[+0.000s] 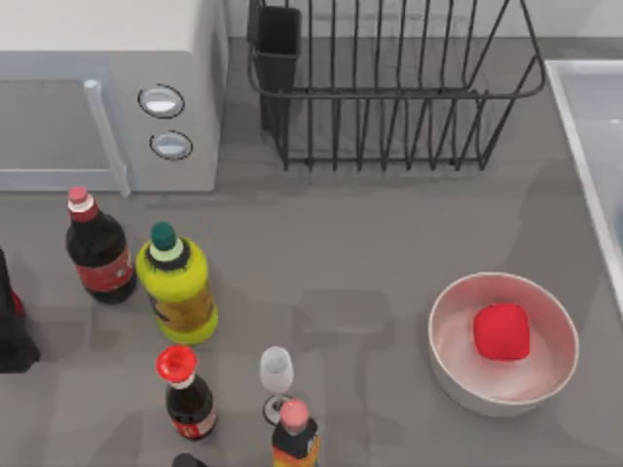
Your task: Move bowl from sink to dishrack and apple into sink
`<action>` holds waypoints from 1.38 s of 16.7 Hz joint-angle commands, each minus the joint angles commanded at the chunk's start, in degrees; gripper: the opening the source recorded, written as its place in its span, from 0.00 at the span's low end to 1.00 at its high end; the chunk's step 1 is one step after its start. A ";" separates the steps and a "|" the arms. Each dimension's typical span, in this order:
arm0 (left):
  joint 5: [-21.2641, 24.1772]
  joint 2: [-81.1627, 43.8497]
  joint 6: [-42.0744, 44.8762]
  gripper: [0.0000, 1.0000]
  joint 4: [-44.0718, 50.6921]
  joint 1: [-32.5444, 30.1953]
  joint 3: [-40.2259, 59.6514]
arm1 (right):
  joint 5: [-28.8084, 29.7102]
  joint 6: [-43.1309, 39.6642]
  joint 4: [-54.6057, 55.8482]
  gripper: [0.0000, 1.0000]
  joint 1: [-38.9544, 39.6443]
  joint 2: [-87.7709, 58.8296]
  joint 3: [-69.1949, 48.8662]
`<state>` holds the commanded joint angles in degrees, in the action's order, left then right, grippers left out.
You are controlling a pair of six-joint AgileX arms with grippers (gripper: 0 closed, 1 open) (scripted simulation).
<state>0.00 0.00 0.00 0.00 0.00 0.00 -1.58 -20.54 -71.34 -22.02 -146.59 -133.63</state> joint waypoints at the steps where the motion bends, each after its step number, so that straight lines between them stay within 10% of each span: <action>1: 0.00 0.00 0.00 1.00 0.00 0.00 0.00 | -0.02 -0.09 -0.28 1.00 -0.09 -0.58 -0.53; 19: 0.00 0.00 0.00 1.00 0.00 0.00 0.00 | 0.14 0.38 15.17 1.00 0.33 -8.52 6.96; 23: 0.00 0.00 0.00 1.00 0.00 0.00 0.00 | 0.14 0.38 15.17 0.70 0.33 -8.52 6.96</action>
<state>0.00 0.00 0.00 0.00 0.00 0.00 -1.44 -20.16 -56.17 -21.69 -155.11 -126.67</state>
